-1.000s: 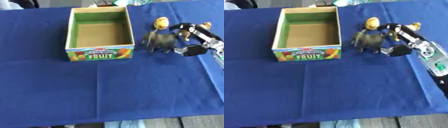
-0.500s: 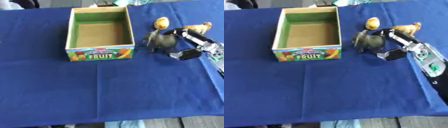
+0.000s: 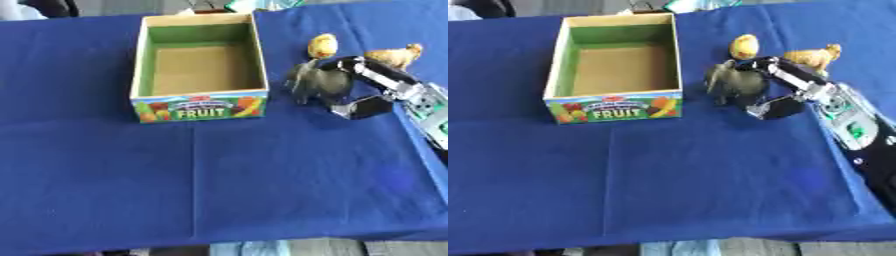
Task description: Pick up objects on the table and place them in the box.
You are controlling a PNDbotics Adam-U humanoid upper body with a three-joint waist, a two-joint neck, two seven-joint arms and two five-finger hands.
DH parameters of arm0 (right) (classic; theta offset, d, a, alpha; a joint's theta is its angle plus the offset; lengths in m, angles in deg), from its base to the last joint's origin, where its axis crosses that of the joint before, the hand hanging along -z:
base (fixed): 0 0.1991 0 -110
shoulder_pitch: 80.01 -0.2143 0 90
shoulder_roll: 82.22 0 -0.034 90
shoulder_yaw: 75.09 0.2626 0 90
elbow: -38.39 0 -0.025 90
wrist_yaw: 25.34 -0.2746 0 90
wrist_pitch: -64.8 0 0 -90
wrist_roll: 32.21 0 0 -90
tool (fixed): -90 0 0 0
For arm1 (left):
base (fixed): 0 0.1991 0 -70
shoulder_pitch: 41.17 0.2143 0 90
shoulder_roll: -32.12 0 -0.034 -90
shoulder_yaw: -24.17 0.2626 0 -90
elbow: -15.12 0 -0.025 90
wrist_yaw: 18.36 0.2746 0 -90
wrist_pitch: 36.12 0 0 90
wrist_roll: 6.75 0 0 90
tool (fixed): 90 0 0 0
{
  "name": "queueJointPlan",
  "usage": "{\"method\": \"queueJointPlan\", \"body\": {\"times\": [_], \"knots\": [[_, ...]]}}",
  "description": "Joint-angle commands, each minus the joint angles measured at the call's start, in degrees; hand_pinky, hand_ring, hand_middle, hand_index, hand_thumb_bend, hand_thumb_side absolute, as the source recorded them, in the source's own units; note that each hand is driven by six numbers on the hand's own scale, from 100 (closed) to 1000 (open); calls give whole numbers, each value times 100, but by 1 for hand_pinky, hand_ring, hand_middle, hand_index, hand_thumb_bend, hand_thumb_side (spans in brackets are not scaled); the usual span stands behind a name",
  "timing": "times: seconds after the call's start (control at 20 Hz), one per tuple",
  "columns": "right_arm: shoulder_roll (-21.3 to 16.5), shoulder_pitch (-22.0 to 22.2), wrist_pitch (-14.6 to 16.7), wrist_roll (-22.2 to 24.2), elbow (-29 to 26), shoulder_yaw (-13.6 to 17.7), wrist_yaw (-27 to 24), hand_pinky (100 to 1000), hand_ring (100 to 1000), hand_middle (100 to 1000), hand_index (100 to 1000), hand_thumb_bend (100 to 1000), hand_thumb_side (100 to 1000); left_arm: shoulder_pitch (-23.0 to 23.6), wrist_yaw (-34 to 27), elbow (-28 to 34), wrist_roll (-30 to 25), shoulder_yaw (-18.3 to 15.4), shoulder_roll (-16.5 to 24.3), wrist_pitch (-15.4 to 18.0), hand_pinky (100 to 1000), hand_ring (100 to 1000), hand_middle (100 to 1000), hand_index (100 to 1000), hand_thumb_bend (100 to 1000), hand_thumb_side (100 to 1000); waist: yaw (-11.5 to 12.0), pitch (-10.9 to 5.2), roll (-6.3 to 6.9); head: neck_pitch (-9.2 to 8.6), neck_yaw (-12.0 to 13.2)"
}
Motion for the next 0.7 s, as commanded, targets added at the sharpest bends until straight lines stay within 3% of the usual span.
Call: {"method": "queueJointPlan", "body": {"times": [0.05, 0.1, 0.3, 0.4, 0.7], "knots": [[-98, -86, -45, -112, -17, 10, 127, 968, 808, 586, 779, 258, 304, -31, -11, 85, -13, -16, 109, 14, 585, 589, 653, 721, 201, 504, 0, -111, -5, 29, -7], [-95, -83, -60, -136, -13, 9, 145, 907, 768, 533, 741, 208, 310, -31, -11, 85, -13, -16, 108, 13, 585, 589, 653, 721, 200, 504, -2, -110, -6, 29, -6], [-87, -57, -124, -209, -5, 14, 86, 819, 701, 431, 650, 101, 308, -27, -10, 85, -15, -18, 108, 11, 585, 589, 654, 721, 199, 504, -8, -110, -9, 29, -6], [-88, -47, -160, -266, -8, 22, 30, 796, 673, 377, 604, 100, 307, -28, -9, 87, -13, -19, 109, 12, 585, 589, 654, 721, 199, 504, -8, -111, -9, 29, -4], [-111, -68, -211, -370, -111, 30, -125, 783, 646, 316, 582, 100, 328, -26, -7, 88, -13, -19, 110, 8, 585, 588, 654, 721, 199, 504, -13, -117, -19, 29, -5]]}}
